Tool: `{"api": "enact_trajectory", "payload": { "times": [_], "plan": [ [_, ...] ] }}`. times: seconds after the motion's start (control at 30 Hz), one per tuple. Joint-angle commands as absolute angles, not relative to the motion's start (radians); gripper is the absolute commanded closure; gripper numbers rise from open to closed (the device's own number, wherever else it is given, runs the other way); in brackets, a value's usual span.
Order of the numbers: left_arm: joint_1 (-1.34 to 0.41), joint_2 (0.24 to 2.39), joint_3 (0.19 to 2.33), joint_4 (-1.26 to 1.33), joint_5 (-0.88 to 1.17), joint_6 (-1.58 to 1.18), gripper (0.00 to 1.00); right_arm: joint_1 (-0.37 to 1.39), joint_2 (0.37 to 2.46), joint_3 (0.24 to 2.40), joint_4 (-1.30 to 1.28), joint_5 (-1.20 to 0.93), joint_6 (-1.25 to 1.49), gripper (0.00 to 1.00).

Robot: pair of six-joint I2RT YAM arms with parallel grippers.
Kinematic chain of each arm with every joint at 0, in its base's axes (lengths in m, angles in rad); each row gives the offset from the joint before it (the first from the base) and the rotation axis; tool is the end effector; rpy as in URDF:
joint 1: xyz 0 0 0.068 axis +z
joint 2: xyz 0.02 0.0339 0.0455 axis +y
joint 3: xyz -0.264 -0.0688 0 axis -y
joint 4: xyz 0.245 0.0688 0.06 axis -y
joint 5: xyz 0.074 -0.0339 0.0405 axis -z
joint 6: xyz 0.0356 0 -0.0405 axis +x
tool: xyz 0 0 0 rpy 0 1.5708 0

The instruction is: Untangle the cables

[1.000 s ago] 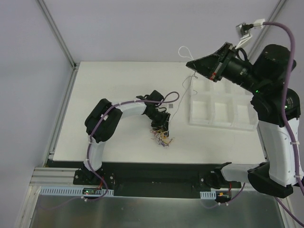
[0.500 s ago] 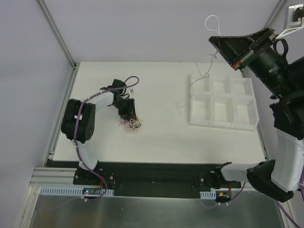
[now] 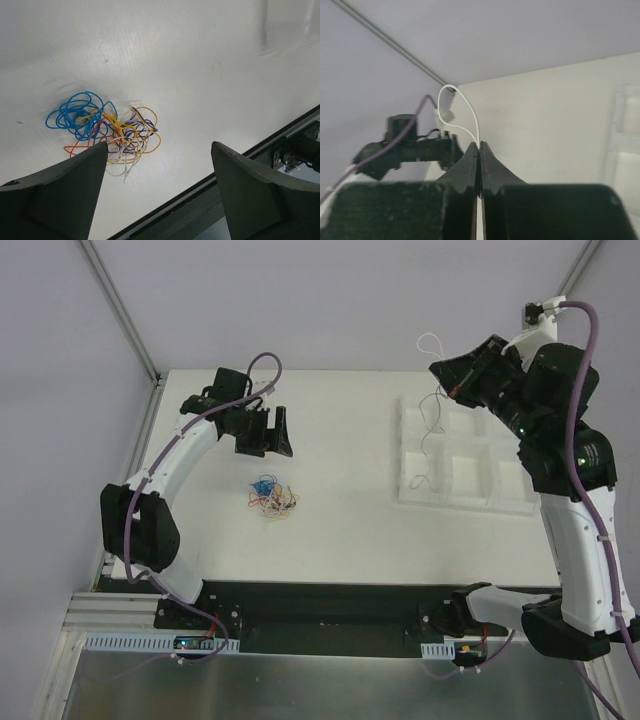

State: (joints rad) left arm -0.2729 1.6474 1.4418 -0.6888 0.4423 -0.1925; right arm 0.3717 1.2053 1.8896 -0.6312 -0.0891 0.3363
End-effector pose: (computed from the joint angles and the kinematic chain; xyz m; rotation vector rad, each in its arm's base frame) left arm 0.3414 -0.1114 0.3026 0.2961 2.4739 -0.7448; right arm 0.1729 0.0708 0.5672 -0.1003 1.5482 0.6313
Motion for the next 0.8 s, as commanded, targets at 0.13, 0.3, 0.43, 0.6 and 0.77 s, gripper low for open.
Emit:
{"api": "enact_trajectory", "payload": {
  "times": [0.13,0.3,0.43,0.6,0.77],
  "plan": [
    [-0.268,1.487,1.437,-0.77,0.514,-0.187,0.16,0.315,1.195,1.798,-0.644,0.04,0.203,1.0],
    [-0.268,1.431,1.375,-0.772,0.512,-0.19,0.16,0.275,1.256,1.767,-0.618,0.034,0.199,1.0],
    [-0.268,1.396,1.309,-0.772,0.532,-0.201,0.16,0.233,1.322,1.802,-0.609,-0.032,0.219,1.0],
    [-0.268,1.376,1.25,-0.77,0.535,-0.21,0.16,0.187,1.385,1.92,-0.634,-0.077,0.206,1.0],
    [-0.267,1.387,1.258,-0.77,0.503,-0.224,0.15,0.144,1.404,2.048,-0.652,-0.14,0.206,1.0]
  ]
}}
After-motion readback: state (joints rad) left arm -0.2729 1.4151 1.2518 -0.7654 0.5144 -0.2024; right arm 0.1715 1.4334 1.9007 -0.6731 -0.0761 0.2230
